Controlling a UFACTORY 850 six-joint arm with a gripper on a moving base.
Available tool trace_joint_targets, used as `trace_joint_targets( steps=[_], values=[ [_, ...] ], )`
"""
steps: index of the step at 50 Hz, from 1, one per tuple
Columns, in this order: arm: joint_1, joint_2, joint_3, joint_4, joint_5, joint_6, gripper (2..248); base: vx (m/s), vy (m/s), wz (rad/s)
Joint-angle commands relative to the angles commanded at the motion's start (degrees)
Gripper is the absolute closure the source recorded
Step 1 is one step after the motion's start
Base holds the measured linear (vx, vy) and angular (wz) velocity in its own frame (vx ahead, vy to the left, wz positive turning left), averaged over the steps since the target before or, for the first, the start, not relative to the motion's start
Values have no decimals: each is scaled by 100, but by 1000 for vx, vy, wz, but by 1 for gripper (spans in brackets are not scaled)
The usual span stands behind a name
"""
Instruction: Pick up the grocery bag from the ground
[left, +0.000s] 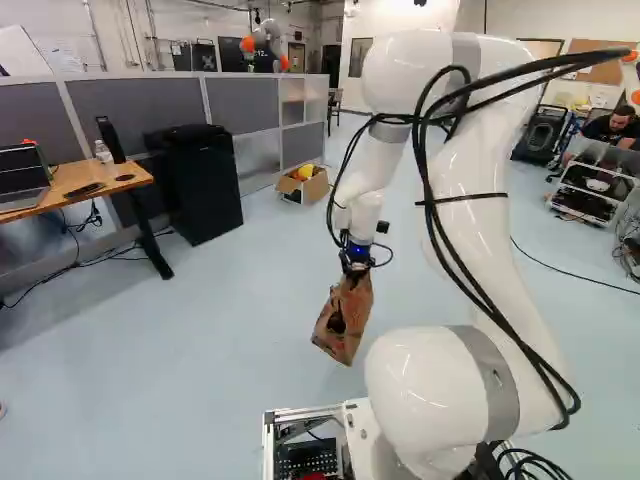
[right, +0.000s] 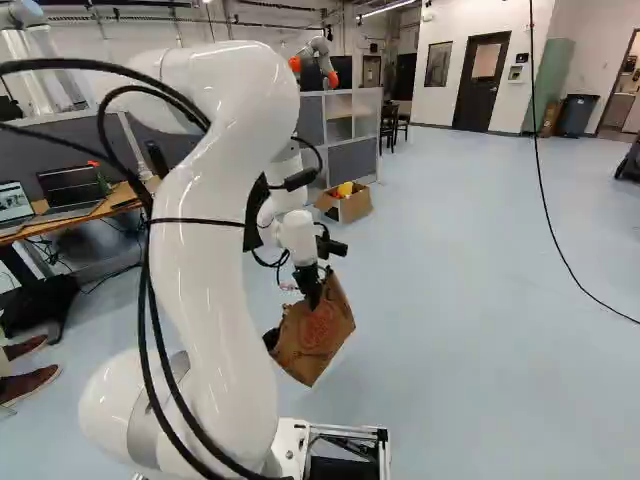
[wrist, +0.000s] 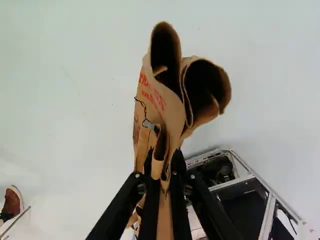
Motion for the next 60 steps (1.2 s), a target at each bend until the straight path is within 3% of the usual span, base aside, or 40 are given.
trace_joint_targets(
  steps=[46,60],
  values=[
    [-29,2656,1481,0,0,0,229,0,0,0],
    [-33,2865,1604,0,2,-1,229,0,0,0]
  ],
)
